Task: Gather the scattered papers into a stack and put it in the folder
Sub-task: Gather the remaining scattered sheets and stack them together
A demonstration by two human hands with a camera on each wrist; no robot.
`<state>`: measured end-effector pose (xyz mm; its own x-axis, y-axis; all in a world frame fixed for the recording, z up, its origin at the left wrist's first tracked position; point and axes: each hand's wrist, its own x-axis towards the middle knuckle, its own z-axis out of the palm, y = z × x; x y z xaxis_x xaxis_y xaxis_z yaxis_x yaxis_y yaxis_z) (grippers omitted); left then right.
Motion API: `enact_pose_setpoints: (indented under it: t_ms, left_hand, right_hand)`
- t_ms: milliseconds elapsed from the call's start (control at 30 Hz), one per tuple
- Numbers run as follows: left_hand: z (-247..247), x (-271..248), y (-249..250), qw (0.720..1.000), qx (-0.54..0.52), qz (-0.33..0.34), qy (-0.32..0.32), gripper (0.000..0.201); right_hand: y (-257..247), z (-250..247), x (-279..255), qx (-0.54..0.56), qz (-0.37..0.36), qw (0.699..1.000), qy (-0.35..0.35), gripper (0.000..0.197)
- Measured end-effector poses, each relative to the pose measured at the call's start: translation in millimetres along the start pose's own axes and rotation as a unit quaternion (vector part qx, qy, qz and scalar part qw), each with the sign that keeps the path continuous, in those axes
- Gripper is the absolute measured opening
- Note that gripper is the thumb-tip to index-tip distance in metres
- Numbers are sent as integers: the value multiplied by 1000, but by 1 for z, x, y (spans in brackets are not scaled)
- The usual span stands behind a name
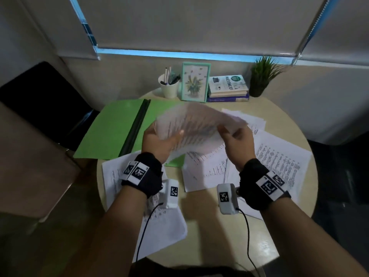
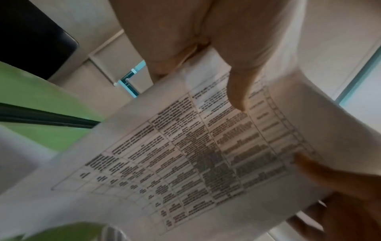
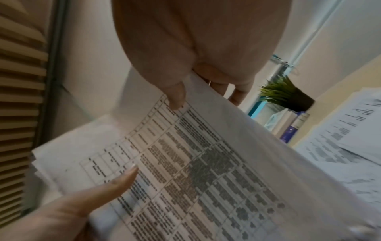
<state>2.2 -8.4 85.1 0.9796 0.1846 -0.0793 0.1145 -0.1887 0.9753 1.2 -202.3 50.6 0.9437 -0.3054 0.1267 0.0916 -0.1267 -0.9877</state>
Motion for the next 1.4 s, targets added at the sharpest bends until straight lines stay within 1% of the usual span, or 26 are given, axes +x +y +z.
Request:
enact_pose_setpoints:
  t_ms: [67, 200, 267, 333, 433, 467, 533, 567, 667, 767, 833, 900, 967, 1033, 1100, 1200, 1267, 1333, 1400]
  left_hand:
    - [3, 3, 1, 1000, -10, -6, 9, 31]
    - [-1, 10, 4, 1000, -28, 11, 9, 42]
    - [-7, 12, 6, 999, -44, 19, -10, 36]
    - [-11, 12, 2, 998, -47, 25, -29, 30]
    - [-13, 15, -9, 998, -41, 24, -53, 32]
    - [-12, 16, -11, 997, -26, 24, -66, 27]
    - [-9, 18, -12, 996, -4, 31, -82, 16]
    - [-9, 18, -11, 996, -7, 34, -80, 16]
    - [-10, 20, -6, 996, -49, 39, -67, 24]
    - [-12, 19, -5, 995, -61, 60, -51, 27]
    - [-13, 19, -13, 995, -78, 60, -31, 30]
    - [-13, 19, -23, 996, -76, 30, -29, 29]
    - [-11, 19, -35, 998, -57, 2, -35, 30]
    - [-5, 17, -36, 999, -22, 16, -34, 28]
    - [2, 13, -28, 999, -16, 32, -15, 30]
    - [9, 10, -14, 997, -51, 53, 11, 30]
    - [9, 9, -15, 995, -79, 61, 16, 30]
    - [7, 8, -27, 995, -89, 33, 8, 33]
    - [6, 5, -43, 998, -63, -12, -21, 33]
  right_hand:
    - [-14, 9, -2, -8, -16, 1000, 10, 22]
    - [-40, 11, -1, 6, -65, 996, 63, 26]
    - [-45, 9, -1, 5, -77, 994, 81, 29]
    - [-37, 8, -6, -3, -59, 994, 91, 33]
    - [-18, 10, -19, 7, 2, 996, 89, 44]
    - [-16, 12, -21, -2, 13, 996, 89, 42]
    - [-19, 19, -22, -18, 10, 996, 92, 36]
    - [-23, 22, -21, -22, 3, 995, 99, 34]
    - [-37, 25, -16, -17, -22, 990, 135, 36]
    - [-40, 23, -20, -18, -32, 987, 158, 37]
    - [-29, 23, -26, -18, -7, 986, 165, 40]
    - [-15, 24, -35, -12, 35, 985, 166, 42]
    - [-4, 25, -41, -13, 65, 985, 156, 36]
    - [-3, 26, -45, -18, 73, 985, 154, 26]
    - [-7, 27, -45, -13, 58, 985, 163, 20]
    - [-19, 27, -43, -10, 19, 982, 186, 16]
    - [-21, 26, -45, -12, 4, 980, 197, 21]
    - [-12, 25, -51, -22, 17, 980, 199, 23]
    - [5, 24, -61, -40, 51, 979, 191, 23]
